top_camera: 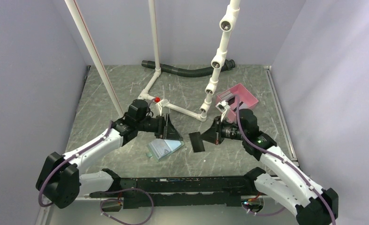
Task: Put the credit cards into the card holder
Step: Pick up the credit card from the storage box, then insert the credit card into the card holder.
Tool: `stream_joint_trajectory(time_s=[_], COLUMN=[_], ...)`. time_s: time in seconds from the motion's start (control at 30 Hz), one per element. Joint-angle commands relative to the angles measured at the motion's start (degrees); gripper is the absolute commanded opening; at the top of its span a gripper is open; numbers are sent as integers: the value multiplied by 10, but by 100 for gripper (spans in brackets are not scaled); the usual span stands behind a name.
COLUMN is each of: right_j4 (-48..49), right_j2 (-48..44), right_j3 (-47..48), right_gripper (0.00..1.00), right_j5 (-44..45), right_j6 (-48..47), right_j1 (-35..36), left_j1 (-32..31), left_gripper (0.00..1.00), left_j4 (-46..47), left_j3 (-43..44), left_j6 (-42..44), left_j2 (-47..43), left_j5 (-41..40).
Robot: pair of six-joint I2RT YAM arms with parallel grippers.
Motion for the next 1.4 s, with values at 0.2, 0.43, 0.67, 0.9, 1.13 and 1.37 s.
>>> stream_joint_trajectory(time_s=[0.2,0.43,0.67,0.9,1.13,1.37], right_j4=[305,321,459,279,38,144], right_j2=[109,149,167,153,236,404], right_j3=[36,21,-29,11,107,159], right_gripper=[0,21,31,0,0,0], right_j5=[-185,-153,-181,-34,200,135], right_j6=[98,124,214,119,-1,18], right_j1=[104,109,121,125,127,134], left_j1=[-46,-45,-44,-16,101,94], left_gripper=[59,1,0,49,47,15], left_j4=[131,125,147,-172,-234,-94], left_j3=[-32,-57,-67,4,-40,-88], left_j6=[-45,-35,-43,13,-17,-43], left_j2=[-56,-122,-146,-102,-38,-23], left_j5=[37,-1,-6,-260,-227,-183])
